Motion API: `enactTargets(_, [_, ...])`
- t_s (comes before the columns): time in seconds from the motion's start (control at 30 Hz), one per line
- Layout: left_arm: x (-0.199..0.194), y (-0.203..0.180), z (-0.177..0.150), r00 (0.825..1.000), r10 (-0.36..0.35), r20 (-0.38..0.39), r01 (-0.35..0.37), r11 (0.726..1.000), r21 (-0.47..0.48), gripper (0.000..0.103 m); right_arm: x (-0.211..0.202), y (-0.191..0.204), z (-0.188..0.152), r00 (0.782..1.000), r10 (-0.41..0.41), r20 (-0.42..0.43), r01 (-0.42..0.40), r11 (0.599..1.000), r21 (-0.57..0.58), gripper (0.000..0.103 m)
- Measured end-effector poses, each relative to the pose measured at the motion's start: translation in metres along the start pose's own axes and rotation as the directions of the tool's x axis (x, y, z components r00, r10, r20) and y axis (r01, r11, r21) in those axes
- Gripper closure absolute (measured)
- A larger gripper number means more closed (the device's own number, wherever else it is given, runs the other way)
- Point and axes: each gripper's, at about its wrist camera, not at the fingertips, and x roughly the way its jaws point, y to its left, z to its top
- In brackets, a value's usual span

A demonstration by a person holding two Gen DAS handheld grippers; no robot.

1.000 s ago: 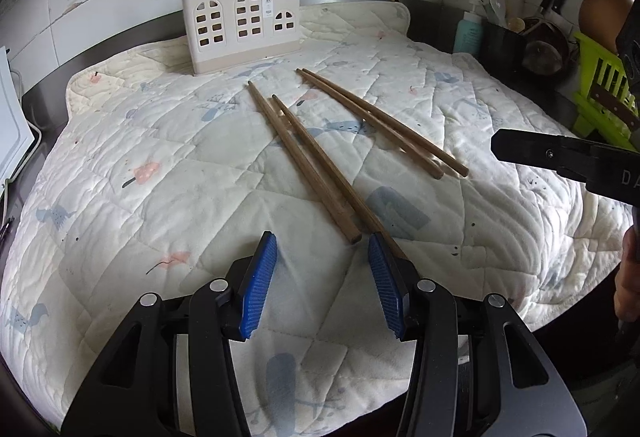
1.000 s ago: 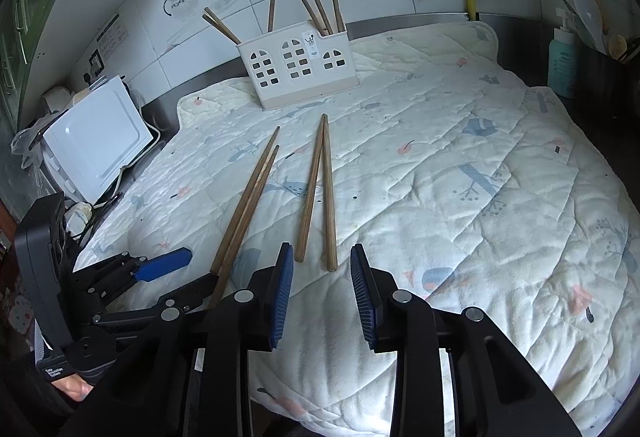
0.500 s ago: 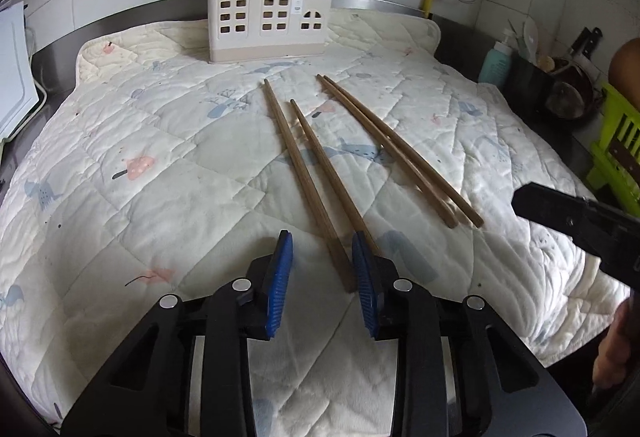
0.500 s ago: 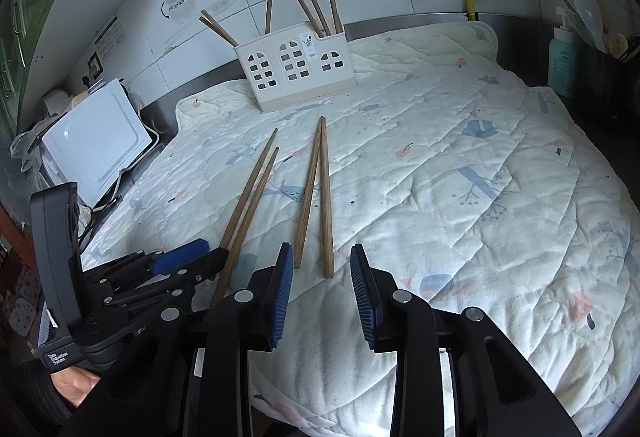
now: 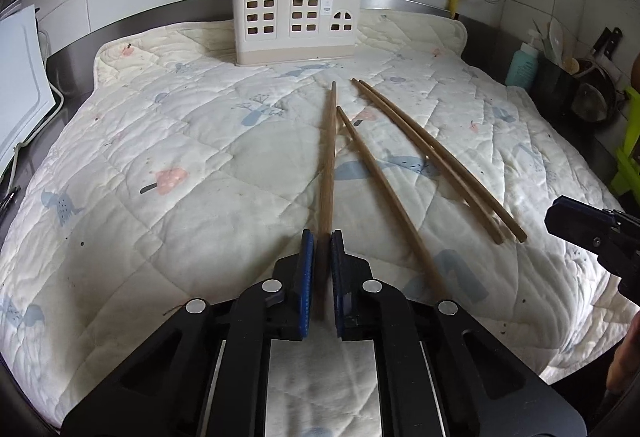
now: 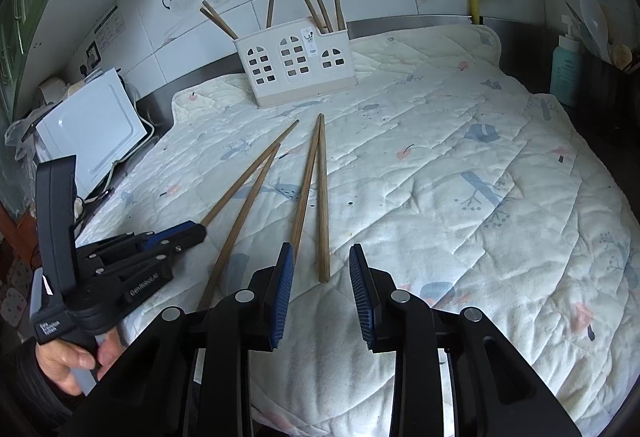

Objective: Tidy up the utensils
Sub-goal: 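Move both open tools back down over the remaining chopsticks on the mat, then close the left tool on a chopstick while the right tool grasps another chopstick, then lift both held chopsticks up over the white holder and lower them in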

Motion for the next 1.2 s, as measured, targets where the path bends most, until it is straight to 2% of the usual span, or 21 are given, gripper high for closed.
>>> enactTargets(0.2, [0.0, 0.002, -0.002, 0.999, -0.036, 0.011, 0.036, 0.999, -0.017, 0.094, 0.017, 0.003, -0.001, 1.0, -0.016, -0.023, 0.015, 1.0, -0.019, 0.083])
enactTargets(0.37, [0.002, -0.001, -0.003, 0.999, -0.026, 0.034, 0.026, 1.0, -0.011, 0.094, 0.036, 0.003, 0.0, 0.999, -0.022, -0.042, 0.021, 1.0, -0.016, 0.087])
enactTargets(0.47, [0.002, -0.005, -0.004, 0.998, -0.017, 0.053, 0.016, 1.0, 0.023, 0.095, 0.043, 0.008, -0.001, 0.998, -0.054, -0.031, 0.053, 0.998, -0.044, 0.095])
enactTargets(0.6, [0.002, 0.001, -0.001, 0.997, -0.053, 0.05, 0.052, 0.998, 0.022, 0.098, 0.04, 0.011, 0.003, 0.997, -0.07, -0.019, 0.069, 0.996, -0.064, 0.096])
enactTargets(0.73, [-0.008, 0.012, 0.005, 0.993, -0.09, 0.074, 0.089, 0.996, 0.018, 0.098, 0.019, 0.016, 0.012, 0.997, -0.076, 0.033, 0.079, 0.992, -0.099, 0.096])
enactTargets(0.93, [-0.037, 0.025, 0.019, 0.98, -0.136, 0.147, 0.132, 0.991, 0.036, 0.098, -0.024, 0.023, 0.046, 0.987, -0.073, 0.14, 0.096, 0.981, -0.169, 0.097])
enactTargets(1.13, [-0.062, 0.024, 0.039, 0.969, -0.143, 0.203, 0.118, 0.984, 0.132, 0.098, -0.04, 0.023, 0.097, 0.985, -0.03, 0.172, 0.065, 0.977, -0.204, 0.097])
enactTargets(1.2, [-0.065, 0.027, 0.048, 0.967, -0.146, 0.208, 0.119, 0.983, 0.137, 0.098, -0.045, 0.024, 0.112, 0.984, -0.015, 0.176, 0.053, 0.975, -0.215, 0.097])
